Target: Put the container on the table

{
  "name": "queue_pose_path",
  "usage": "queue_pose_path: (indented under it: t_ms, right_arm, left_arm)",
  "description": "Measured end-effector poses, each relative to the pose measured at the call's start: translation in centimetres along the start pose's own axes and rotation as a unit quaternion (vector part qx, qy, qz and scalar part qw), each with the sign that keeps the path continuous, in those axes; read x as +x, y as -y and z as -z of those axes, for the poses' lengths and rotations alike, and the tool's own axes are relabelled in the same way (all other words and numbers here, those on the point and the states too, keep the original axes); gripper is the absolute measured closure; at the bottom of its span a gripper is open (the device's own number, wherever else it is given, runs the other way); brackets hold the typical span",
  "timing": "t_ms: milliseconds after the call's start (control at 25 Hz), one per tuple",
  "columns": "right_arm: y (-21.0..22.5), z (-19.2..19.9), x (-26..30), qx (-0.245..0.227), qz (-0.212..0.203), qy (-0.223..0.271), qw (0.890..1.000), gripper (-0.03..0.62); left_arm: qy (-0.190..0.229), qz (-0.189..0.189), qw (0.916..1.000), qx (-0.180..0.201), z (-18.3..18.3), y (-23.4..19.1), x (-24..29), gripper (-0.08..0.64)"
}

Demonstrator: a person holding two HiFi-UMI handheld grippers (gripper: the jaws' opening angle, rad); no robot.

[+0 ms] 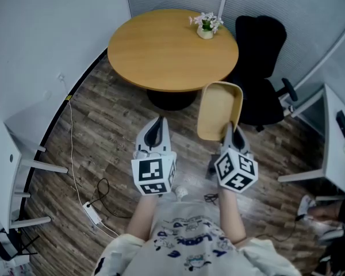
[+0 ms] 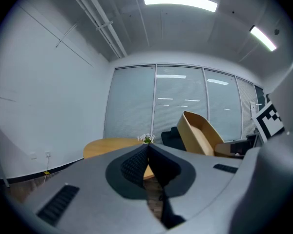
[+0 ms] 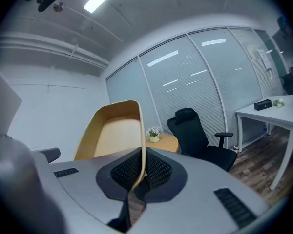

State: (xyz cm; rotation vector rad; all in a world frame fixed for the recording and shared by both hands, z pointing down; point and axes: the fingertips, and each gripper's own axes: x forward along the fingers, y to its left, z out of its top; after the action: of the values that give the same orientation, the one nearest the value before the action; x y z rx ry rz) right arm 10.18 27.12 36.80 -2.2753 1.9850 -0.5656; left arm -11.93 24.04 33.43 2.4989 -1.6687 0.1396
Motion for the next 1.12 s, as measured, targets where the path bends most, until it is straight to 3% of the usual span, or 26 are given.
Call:
queue_pose_path:
  t_ms: [520,1120]
  right_arm:
    - [0.7,0.2,5.2,0.005,0.004,-0.018,1.000,0.580]
    - [-0.6,-2.8,17.9,0.002,0.027,-0.008,1.000,0.580]
  left_arm:
    - [-0.017,-0.003,0.9999,-0.003,0.7,-0.9,5.0,0.557]
    - [-0.022,0.022,0.9995,-0.011,-1.2,-5.3,18.0,0.557]
